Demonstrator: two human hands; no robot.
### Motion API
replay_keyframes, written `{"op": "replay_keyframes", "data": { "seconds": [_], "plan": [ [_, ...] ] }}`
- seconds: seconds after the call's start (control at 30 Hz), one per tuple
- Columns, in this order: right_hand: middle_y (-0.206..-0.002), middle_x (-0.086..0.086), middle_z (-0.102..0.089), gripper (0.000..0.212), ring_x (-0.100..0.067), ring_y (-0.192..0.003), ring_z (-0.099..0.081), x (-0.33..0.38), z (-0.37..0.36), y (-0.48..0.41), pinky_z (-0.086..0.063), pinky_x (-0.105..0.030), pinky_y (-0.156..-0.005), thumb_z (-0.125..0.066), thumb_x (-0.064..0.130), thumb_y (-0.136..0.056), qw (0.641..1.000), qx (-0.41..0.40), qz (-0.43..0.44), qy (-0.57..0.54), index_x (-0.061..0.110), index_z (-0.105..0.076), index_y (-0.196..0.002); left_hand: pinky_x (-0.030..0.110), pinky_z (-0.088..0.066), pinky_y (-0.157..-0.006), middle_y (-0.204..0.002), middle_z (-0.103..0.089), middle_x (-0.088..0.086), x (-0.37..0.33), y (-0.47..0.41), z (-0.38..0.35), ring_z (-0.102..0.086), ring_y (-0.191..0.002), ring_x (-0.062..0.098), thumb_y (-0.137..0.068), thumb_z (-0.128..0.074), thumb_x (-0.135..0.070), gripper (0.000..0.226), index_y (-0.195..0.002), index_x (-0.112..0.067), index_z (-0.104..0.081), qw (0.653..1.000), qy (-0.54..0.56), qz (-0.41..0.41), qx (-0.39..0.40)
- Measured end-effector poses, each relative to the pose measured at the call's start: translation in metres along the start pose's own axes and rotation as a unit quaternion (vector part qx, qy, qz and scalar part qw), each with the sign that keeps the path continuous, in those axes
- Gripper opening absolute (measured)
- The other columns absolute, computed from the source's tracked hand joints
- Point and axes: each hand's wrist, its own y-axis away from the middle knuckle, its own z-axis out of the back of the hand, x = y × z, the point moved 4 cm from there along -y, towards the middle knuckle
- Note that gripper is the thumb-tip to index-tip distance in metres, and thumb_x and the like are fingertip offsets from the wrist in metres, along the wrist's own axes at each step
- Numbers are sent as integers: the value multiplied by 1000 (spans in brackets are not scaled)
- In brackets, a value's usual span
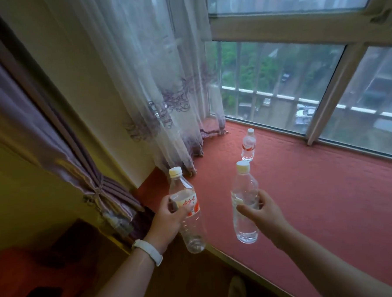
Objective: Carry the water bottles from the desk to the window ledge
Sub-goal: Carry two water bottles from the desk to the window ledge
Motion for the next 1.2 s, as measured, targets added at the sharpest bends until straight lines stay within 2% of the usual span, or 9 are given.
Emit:
{"op": "replay_keyframes", "data": {
  "seconds": [0.27,0.37,0.47,0.63,0.7,0.8,0.9,1.03,1.2],
  "plan": [
    [-90,19,-73,44,0,-78,-69,1,16,-71,-50,-21,-67,-80,41,-62,999,-33,-11,1,34,-63,-102,17,-53,-64,-103,-71,-3,-22,-96,-42,-70,-82,-1,-74,-82,-28,40,-106,-28,-58,998,-54,8,32],
    [-88,18,-73,40,1,-77,-68,-4,30,-86,-50,-21,-68,-82,33,-67,997,-67,-24,11,32,-63,-102,21,-53,-70,-105,-69,-3,-25,-118,-60,-69,-87,2,-64,-81,-36,50,-108,-29,-57,995,-70,18,63],
    [-84,14,-73,33,1,-76,-68,-10,43,-99,-50,-24,-68,-82,26,-71,994,-100,-36,29,30,-62,-96,23,-51,-73,-106,-68,-2,-23,-143,-76,-66,-96,8,-71,-84,-24,46,-107,-27,-55,992,-88,20,86],
    [-98,0,-71,38,-17,-91,-68,-25,57,-123,-54,-37,-83,-82,18,-72,986,-144,-65,47,20,-61,-104,21,-53,-77,-107,-68,1,-12,-189,-108,-67,-96,7,-68,-86,-14,53,-108,-22,-53,985,-115,19,129],
    [-97,3,-69,40,-16,-92,-67,-32,61,-133,-52,-33,-81,-82,15,-73,982,-164,-76,47,20,-59,-104,31,-54,-86,-110,-68,7,-5,-208,-123,-67,-101,18,-65,-86,-12,57,-111,-15,-52,981,-120,22,148],
    [-95,11,-66,43,-9,-91,-65,-45,70,-149,-48,-22,-74,-83,18,-72,975,-196,-91,49,24,-56,-105,19,-50,-77,-108,-67,3,10,-237,-148,-65,-96,14,-71,-84,-4,53,-106,-22,-50,975,-127,24,182],
    [-99,12,-64,48,-5,-92,-63,-63,79,-165,-47,-24,-76,-83,23,-71,968,-218,-106,61,25,-55,-110,17,-51,-75,-106,-65,1,24,-266,-172,-64,-93,11,-72,-84,-5,52,-103,-26,-48,967,-141,22,211],
    [-101,11,-65,53,-8,-92,-63,-85,93,-189,-46,-26,-75,-82,24,-68,957,-253,-123,70,29,-54,-112,36,-53,-91,-112,-65,7,38,-297,-205,-65,-102,21,-65,-87,-14,60,-111,-20,-47,961,-152,16,229],
    [-103,18,-63,68,-7,-95,-62,-108,111,-219,-47,-27,-77,-77,40,-57,945,-288,-142,64,34,-51,-119,49,-55,-88,-109,-65,11,55,-328,-244,-66,-100,31,-54,-84,-32,60,-99,-34,-45,950,-194,-9,243]
  ]
}}
